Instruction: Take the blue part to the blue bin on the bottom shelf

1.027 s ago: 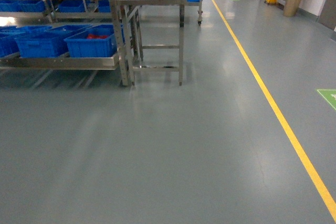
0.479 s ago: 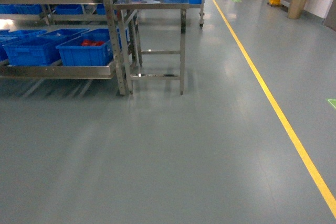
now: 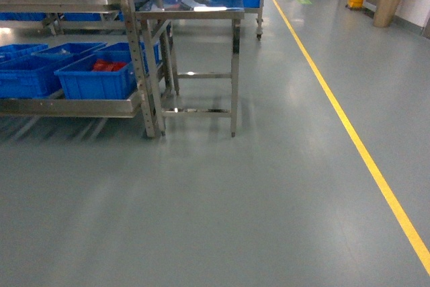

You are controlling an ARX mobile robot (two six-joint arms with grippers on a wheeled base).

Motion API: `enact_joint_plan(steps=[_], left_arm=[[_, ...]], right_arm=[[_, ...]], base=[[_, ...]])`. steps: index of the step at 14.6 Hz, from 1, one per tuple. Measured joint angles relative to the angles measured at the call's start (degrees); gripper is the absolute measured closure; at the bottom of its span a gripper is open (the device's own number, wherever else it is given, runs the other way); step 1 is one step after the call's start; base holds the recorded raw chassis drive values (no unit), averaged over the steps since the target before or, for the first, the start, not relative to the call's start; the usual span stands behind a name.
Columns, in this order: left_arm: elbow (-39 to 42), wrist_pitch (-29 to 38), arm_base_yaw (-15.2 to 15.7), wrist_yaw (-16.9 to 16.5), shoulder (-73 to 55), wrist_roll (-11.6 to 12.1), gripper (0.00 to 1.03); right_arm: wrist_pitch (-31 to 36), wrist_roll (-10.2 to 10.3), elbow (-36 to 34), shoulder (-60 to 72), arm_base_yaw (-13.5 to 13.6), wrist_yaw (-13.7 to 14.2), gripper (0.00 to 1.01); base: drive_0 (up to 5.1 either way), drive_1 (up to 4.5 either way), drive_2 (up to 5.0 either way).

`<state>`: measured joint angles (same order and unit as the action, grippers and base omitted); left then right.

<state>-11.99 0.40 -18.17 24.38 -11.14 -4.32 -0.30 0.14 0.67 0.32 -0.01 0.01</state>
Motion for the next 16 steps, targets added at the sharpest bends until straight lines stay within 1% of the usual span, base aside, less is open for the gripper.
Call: enact_joint_plan(steps=[16], left_arm=[[0.00,-0.17,0.00,0.00,0.00,0.00,0.60]], right_arm=[[0.09,0.00,0.00,0.00,0.00,0.00,0.03]], base=[[0.0,4.17,-4.2]])
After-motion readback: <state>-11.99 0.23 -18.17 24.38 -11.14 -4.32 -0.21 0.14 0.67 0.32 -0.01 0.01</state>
